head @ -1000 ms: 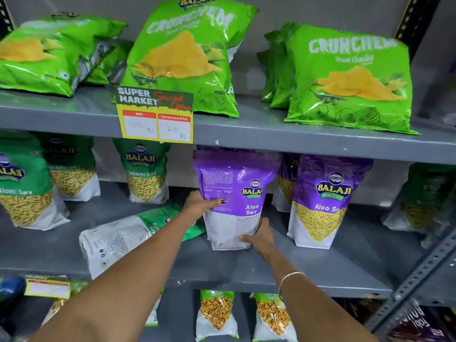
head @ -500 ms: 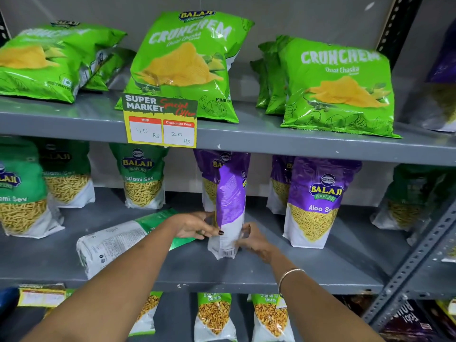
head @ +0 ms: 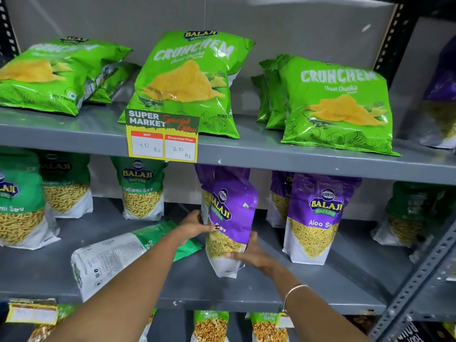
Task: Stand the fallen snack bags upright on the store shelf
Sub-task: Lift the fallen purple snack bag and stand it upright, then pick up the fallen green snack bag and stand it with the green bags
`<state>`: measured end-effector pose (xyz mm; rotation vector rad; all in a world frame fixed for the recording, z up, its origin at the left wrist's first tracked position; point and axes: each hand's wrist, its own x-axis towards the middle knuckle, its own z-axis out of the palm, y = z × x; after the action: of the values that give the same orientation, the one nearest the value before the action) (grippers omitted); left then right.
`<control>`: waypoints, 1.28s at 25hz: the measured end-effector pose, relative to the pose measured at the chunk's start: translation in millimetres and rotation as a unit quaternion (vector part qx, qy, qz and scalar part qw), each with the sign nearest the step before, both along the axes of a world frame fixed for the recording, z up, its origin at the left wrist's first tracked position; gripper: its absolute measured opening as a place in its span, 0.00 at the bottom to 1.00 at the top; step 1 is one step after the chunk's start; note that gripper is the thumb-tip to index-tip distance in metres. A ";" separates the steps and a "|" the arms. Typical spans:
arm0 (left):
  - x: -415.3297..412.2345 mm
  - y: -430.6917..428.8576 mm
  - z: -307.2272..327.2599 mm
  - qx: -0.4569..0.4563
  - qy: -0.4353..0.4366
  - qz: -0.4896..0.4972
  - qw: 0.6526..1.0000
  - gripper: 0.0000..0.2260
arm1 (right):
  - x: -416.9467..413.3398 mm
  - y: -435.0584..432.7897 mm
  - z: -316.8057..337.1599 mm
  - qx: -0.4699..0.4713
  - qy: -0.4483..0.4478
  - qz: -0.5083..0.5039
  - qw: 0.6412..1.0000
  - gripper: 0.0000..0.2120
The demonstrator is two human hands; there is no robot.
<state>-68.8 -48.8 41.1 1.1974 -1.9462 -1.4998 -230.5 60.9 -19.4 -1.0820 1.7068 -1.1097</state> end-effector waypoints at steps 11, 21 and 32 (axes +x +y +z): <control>-9.2 3.3 -11.7 0.029 0.026 -0.008 0.999 0.18 | -58.1 5.5 6.3 -0.064 -0.027 0.013 0.997 0.24; 12.9 12.2 -10.1 -0.028 -0.108 0.040 0.993 0.44 | -55.4 5.5 19.3 0.064 0.058 0.040 0.995 0.21; 212.3 -119.6 -60.7 0.002 -0.205 0.019 0.979 0.44 | 135.9 -57.6 6.2 0.303 -0.158 0.014 0.940 0.14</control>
<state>143.5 -168.5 -19.5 1.6410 -2.1568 -1.3136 -94.6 3.3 -13.3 -0.5041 1.6042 -0.6217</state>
